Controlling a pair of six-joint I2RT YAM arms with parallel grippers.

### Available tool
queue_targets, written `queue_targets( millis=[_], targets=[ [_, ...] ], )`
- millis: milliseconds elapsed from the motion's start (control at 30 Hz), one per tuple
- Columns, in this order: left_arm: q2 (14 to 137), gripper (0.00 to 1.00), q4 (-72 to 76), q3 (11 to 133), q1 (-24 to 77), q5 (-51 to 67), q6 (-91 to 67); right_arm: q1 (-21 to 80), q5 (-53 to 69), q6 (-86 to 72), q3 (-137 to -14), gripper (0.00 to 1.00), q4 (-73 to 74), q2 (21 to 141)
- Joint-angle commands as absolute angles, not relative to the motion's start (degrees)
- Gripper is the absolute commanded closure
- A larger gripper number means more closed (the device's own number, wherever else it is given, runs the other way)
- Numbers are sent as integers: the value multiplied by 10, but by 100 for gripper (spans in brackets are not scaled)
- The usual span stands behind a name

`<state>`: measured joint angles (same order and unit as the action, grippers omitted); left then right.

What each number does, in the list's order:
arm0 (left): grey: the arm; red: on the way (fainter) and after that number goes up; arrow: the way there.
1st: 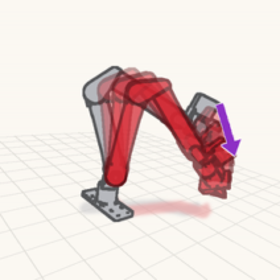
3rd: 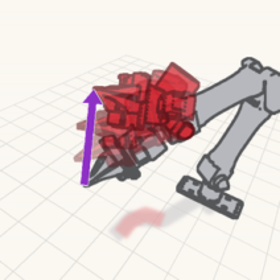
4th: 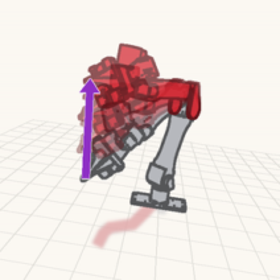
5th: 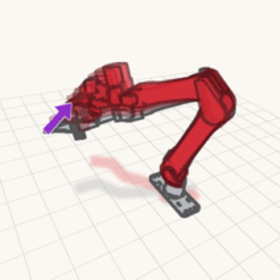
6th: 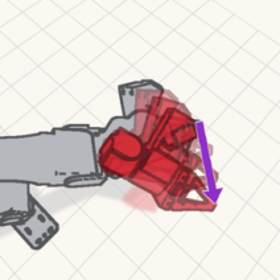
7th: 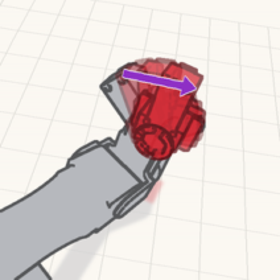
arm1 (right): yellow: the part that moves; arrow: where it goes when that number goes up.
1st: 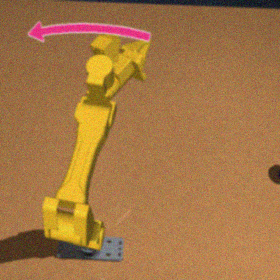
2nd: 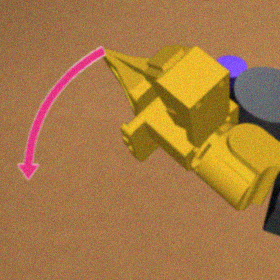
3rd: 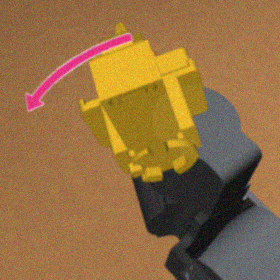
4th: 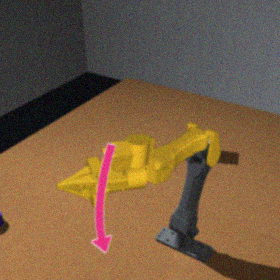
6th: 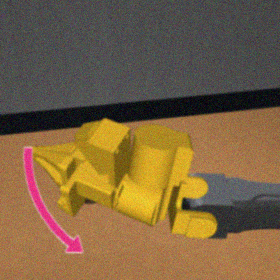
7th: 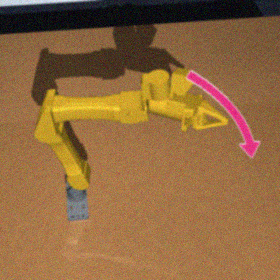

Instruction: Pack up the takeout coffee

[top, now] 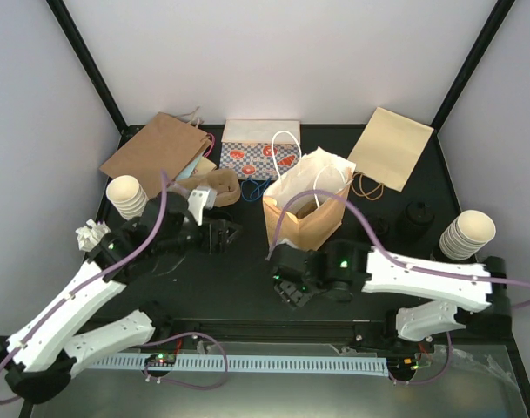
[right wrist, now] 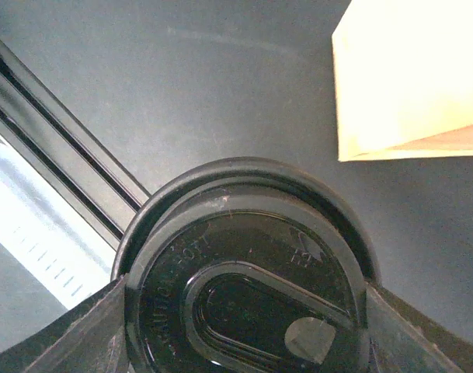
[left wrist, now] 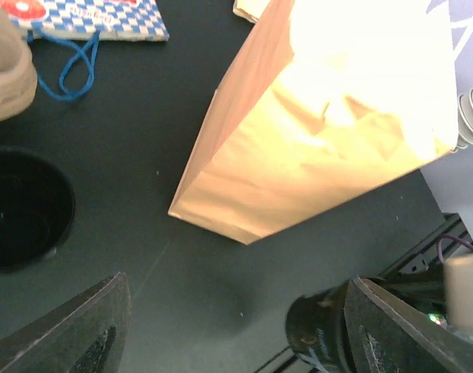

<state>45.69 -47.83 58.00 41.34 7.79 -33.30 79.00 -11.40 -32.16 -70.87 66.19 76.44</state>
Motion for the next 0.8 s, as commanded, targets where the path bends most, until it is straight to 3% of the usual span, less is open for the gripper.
queue_targets(
  millis=[0, 267, 533, 767],
  targets=[
    [526, 22, -479, 658, 416, 47, -272, 774, -156, -337, -776, 34, 751, 709],
    [665, 22, -427, 761, 416, 18, -216, 733, -222, -329, -931, 34, 868, 685],
    [796, 25, -395, 858, 422, 32, -165, 666, -199, -256, -1008, 34, 869, 668],
    [878, 37, -409, 916, 423, 36, -154, 656, -229, -228, -1077, 35, 863, 712]
  ],
)
